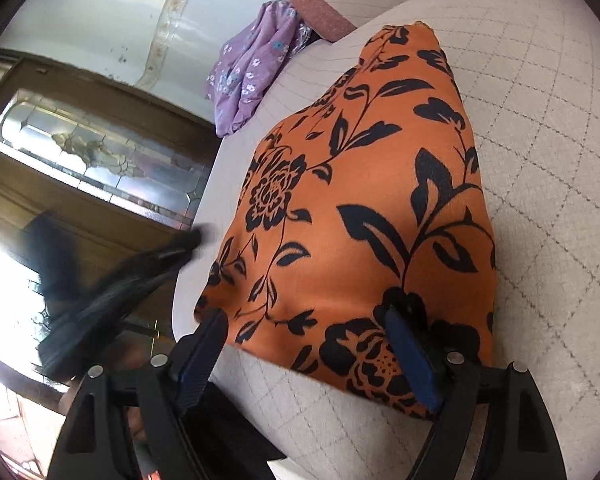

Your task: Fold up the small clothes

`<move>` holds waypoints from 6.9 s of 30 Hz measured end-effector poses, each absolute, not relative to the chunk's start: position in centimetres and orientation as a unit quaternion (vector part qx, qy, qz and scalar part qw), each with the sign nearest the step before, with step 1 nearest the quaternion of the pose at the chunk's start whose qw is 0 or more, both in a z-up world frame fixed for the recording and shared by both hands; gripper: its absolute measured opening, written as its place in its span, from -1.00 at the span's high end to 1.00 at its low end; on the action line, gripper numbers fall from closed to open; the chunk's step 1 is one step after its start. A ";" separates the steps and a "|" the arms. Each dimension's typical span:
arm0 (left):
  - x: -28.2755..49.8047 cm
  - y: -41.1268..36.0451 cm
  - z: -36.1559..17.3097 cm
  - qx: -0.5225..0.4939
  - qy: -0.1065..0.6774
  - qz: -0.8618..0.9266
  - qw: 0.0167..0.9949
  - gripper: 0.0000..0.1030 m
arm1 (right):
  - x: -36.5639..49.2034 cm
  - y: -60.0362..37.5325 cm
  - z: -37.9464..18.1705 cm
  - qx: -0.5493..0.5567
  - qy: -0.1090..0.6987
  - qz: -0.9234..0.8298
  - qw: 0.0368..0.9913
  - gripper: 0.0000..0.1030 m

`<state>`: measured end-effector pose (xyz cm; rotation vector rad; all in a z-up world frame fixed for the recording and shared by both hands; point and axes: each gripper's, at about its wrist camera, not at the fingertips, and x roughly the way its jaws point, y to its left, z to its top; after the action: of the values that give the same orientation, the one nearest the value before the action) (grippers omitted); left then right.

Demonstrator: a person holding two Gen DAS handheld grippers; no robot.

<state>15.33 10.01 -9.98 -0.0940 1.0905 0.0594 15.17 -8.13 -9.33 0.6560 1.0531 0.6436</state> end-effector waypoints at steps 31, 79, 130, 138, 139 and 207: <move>12.1 15.9 -13.3 -0.111 0.477 0.004 0.872 -0.19 | 21.6 -14.7 -9.2 0.373 0.474 0.190 0.775 -0.35; 17.1 20.2 -8.7 -0.212 0.487 -0.079 0.844 -0.24 | 21.7 -7.3 -8.6 0.239 0.486 0.254 0.801 -0.26; 12.8 18.5 -9.7 -0.193 0.494 -0.036 0.847 -0.55 | 18.3 -15.0 -6.5 0.297 0.458 0.178 0.819 -0.65; 14.8 17.3 -12.4 -0.182 0.522 -0.045 0.832 -0.51 | 23.0 -12.1 -10.9 0.301 0.517 0.212 0.773 -0.57; 14.8 17.1 -12.3 -0.187 0.524 -0.053 0.829 -0.15 | 23.1 -10.9 -10.9 0.281 0.521 0.216 0.777 -0.37; 6.5 0.8 0.7 -0.011 0.388 0.014 0.921 -0.94 | 9.6 -17.7 2.8 0.052 0.399 -0.009 0.916 -1.00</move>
<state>6.46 0.78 0.71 -0.0225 0.7969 0.0297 9.56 -17.73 2.81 0.1068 0.8202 -0.0178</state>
